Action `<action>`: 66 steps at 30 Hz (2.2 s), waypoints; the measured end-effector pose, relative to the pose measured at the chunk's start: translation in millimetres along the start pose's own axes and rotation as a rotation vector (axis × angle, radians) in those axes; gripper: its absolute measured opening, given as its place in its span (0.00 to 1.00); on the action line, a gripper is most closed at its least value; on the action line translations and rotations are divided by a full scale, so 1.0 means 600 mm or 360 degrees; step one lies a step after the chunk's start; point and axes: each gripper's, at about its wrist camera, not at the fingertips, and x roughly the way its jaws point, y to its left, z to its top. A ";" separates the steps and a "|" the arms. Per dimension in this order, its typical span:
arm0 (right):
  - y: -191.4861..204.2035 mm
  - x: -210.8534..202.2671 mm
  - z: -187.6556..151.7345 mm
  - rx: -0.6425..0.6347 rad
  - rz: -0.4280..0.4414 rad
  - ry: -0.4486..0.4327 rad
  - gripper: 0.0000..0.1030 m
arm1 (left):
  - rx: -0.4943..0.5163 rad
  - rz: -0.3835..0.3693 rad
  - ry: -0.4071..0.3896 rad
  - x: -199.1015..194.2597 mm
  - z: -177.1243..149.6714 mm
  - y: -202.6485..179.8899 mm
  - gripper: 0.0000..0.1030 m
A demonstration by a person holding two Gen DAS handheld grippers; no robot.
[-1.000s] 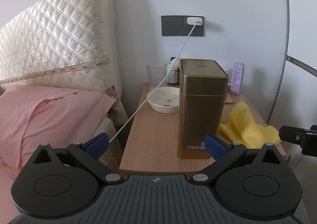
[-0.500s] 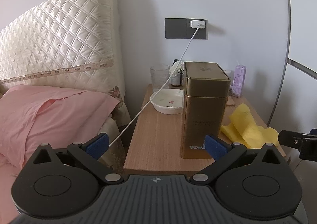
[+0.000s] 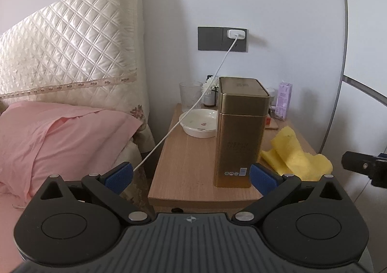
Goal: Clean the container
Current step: 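Move both tools toward the nightstand with the gold tin and yellow cloth, then grasp the gold tin with the left tool while the right tool grasps the yellow cloth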
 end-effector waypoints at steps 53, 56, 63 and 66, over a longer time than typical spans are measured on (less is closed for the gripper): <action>-0.052 0.122 -0.038 -0.0036 -0.0006 -0.0202 1.00 | 0.0039 -0.0148 -0.0300 0.113 -0.054 -0.035 1.00; -0.068 0.136 -0.036 -0.0013 -0.0005 -0.0225 1.00 | 0.0043 -0.0155 -0.0316 0.144 -0.049 -0.049 1.00; -0.105 0.174 -0.029 0.0016 -0.0014 -0.0289 1.00 | 0.0086 -0.0186 -0.0230 0.208 -0.058 -0.093 1.00; -0.123 0.191 -0.026 0.0042 0.0029 -0.0283 1.00 | 0.0103 -0.0172 -0.0230 0.220 -0.057 -0.105 0.98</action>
